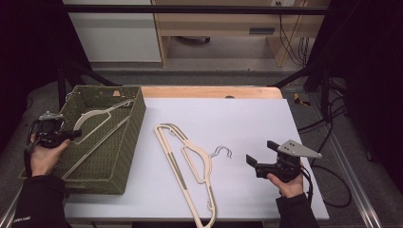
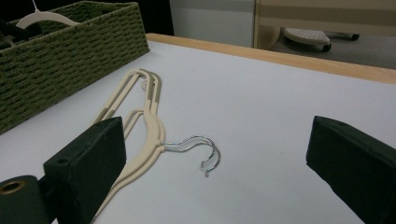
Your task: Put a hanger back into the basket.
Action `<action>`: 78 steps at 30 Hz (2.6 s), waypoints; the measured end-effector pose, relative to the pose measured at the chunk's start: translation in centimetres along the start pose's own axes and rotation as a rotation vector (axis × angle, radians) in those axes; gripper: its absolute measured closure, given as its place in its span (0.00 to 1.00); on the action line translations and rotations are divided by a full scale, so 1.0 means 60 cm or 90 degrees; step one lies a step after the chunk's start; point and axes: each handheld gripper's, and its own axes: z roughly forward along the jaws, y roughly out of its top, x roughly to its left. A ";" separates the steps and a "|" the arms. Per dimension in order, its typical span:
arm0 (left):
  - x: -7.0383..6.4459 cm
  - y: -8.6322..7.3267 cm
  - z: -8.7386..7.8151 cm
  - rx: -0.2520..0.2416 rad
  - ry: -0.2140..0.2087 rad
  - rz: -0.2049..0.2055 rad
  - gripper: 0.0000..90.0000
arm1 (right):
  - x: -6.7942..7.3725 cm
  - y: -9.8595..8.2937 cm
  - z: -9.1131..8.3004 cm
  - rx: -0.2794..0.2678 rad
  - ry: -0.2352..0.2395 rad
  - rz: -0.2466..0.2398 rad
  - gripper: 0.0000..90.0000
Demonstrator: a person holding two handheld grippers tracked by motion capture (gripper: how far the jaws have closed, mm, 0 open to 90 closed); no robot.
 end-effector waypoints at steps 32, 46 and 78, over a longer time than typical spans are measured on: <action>-0.141 0.016 -0.118 -0.219 -0.130 0.054 0.58 | 0.001 0.002 -0.004 -0.012 0.000 0.006 0.06; -0.308 0.021 -0.102 -0.287 -0.250 0.147 0.23 | -0.002 0.006 -0.015 -0.027 0.003 0.000 0.06; -0.536 0.062 0.034 -0.207 -0.347 0.253 0.14 | -0.003 0.004 -0.020 -0.034 0.012 -0.003 0.06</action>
